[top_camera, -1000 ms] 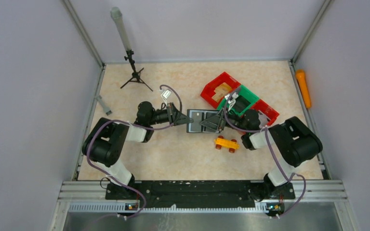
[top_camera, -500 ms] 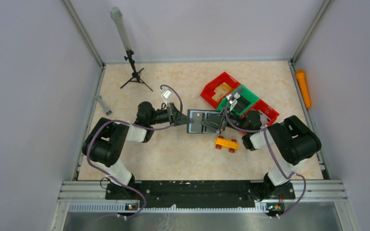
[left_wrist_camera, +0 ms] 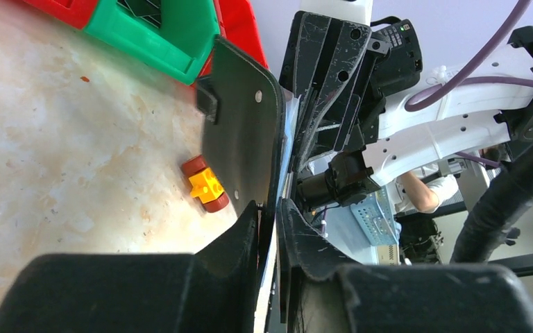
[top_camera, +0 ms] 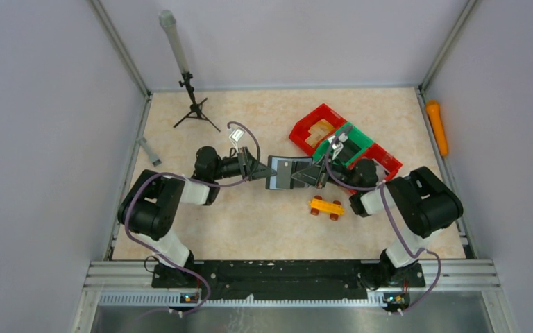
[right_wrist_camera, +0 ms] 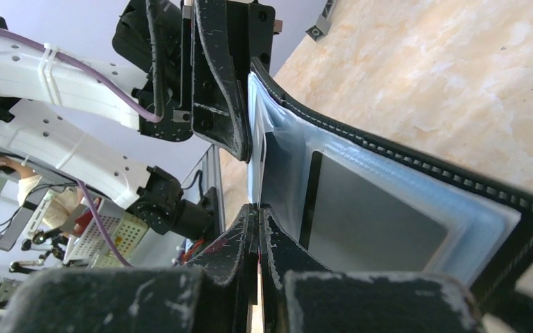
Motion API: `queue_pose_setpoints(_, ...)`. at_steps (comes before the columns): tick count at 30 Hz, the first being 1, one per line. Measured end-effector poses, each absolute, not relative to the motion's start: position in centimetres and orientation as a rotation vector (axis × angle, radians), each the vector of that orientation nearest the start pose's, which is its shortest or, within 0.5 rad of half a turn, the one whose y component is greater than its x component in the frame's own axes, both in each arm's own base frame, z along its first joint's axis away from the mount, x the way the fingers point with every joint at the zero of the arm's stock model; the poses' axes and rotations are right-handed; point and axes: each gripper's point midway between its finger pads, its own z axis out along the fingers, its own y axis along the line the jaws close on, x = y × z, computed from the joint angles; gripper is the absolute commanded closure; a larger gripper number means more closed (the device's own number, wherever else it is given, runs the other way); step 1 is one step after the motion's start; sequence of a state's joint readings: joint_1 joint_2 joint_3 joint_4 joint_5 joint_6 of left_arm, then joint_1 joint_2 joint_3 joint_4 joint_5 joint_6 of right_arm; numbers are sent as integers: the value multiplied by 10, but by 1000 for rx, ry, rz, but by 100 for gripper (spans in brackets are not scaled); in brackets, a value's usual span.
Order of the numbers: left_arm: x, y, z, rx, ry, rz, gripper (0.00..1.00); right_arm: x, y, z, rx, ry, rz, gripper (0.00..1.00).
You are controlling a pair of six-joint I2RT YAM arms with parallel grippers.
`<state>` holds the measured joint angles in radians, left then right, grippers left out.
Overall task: Take the credit cards out of the card holder
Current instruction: Remove the credit card from the card holder.
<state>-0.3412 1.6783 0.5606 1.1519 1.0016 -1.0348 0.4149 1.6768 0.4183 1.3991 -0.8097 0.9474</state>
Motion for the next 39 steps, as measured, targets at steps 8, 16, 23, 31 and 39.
queue_pose_setpoints(8, 274, -272, 165, 308, 1858, -1767, 100, 263, 278, 159, -318, 1693, 1626, 100)
queue_pose_setpoints(16, 274, -271, 163, 295, 1862, -1763, 85, 264, 275, 157, -303, 1705, 1620, 100)
queue_pose_setpoints(23, 273, -271, 171, 304, 1833, -1783, 61, 265, 274, 156, -296, 1711, 1617, 100)
queue_pose_setpoints(31, 265, -278, 171, 340, 1832, -1802, 67, 263, 274, 158, -296, 1706, 1635, 100)
queue_pose_setpoints(39, 264, -281, 155, 341, 1904, -1773, 100, 263, 274, 158, -297, 1708, 1637, 100)
